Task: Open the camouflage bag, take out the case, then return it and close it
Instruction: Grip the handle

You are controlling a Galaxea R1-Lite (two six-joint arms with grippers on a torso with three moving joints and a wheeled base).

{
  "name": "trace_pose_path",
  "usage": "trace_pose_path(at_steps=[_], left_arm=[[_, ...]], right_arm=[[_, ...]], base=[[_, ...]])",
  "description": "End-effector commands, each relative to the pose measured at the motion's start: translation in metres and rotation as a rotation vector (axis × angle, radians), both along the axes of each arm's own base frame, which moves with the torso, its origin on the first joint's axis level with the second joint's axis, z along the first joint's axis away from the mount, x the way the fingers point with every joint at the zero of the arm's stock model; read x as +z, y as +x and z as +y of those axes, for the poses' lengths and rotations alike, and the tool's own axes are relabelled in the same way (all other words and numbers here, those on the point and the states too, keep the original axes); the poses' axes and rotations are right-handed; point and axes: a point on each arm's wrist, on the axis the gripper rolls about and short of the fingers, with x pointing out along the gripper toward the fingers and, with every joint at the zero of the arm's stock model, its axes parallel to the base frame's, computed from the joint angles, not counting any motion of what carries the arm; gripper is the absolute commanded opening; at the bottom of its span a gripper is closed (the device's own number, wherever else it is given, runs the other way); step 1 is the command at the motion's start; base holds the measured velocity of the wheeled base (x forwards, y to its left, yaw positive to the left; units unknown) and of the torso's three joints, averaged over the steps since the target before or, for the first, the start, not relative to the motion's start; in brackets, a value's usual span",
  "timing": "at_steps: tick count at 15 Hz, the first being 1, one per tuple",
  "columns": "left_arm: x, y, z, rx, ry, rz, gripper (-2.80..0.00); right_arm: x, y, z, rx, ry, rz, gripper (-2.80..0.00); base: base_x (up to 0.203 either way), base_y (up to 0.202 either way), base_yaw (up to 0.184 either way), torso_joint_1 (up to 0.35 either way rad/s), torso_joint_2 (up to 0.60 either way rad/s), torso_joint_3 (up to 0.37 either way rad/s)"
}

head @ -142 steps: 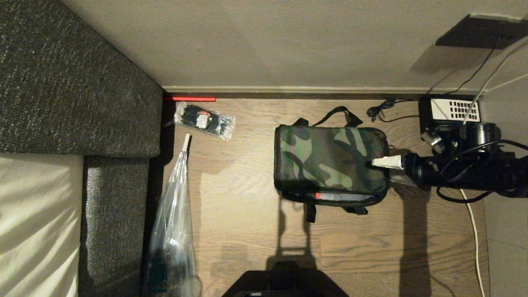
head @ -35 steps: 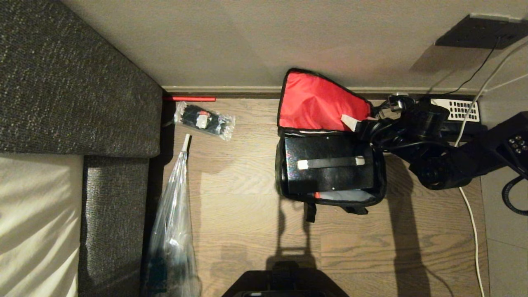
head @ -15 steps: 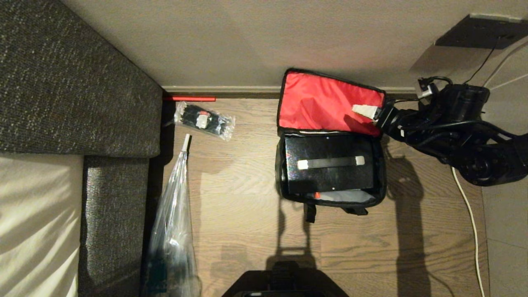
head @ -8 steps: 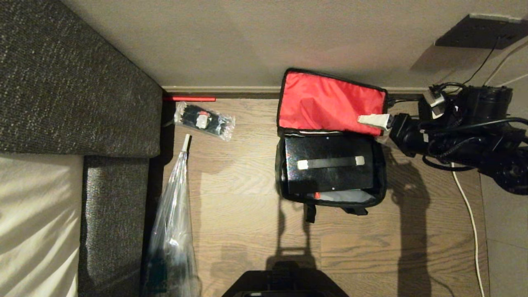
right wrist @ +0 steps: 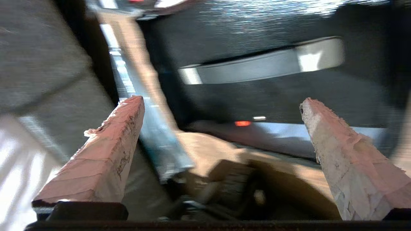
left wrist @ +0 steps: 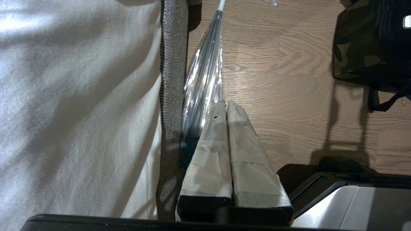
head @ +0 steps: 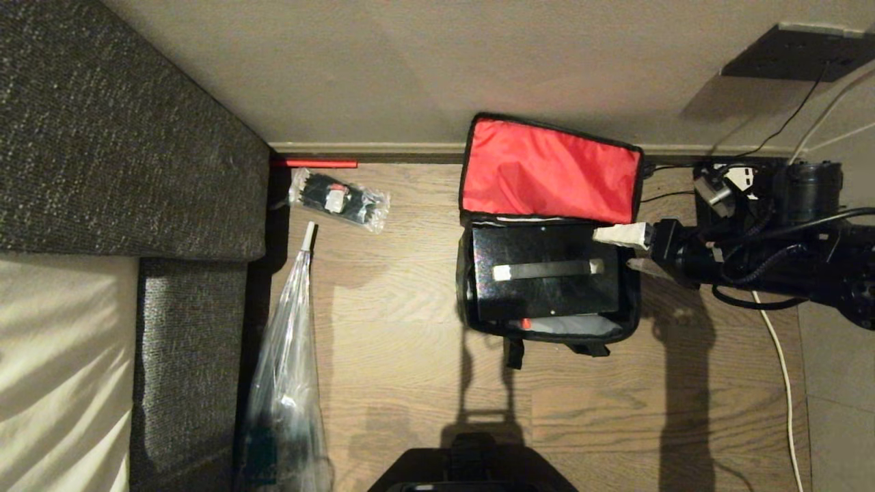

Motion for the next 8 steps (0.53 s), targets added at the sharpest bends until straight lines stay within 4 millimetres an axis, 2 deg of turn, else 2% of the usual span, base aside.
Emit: trace_pose_path(at_steps=[1, 3, 6, 8], left_arm=[[0.0, 0.0, 0.0, 0.0, -0.001, 0.0, -2.8], [0.0, 0.0, 0.0, 0.0, -0.001, 0.0, -2.8], [0.0, 0.0, 0.0, 0.0, -0.001, 0.0, -2.8], [0.0, 0.0, 0.0, 0.0, -0.001, 0.0, -2.8]], right_arm=[[-0.013, 0.012, -0.015, -0.048, -0.008, 0.034, 0.0], [-0.021, 0.019, -0.03, -0.124, 0.078, 0.104, 0.0], [-0.014, 0.034, -0.046, -0.237, 0.278, 0.168, 0.0], [-0.017, 0.041, -0.051, -0.285, 0.38, 0.21, 0.0]], base=[[0.0, 0.0, 0.0, 0.0, 0.0, 0.0], [0.0, 0.0, 0.0, 0.0, 0.0, 0.0], [0.0, 0.0, 0.0, 0.0, 0.0, 0.0], [0.0, 0.0, 0.0, 0.0, 0.0, 0.0]])
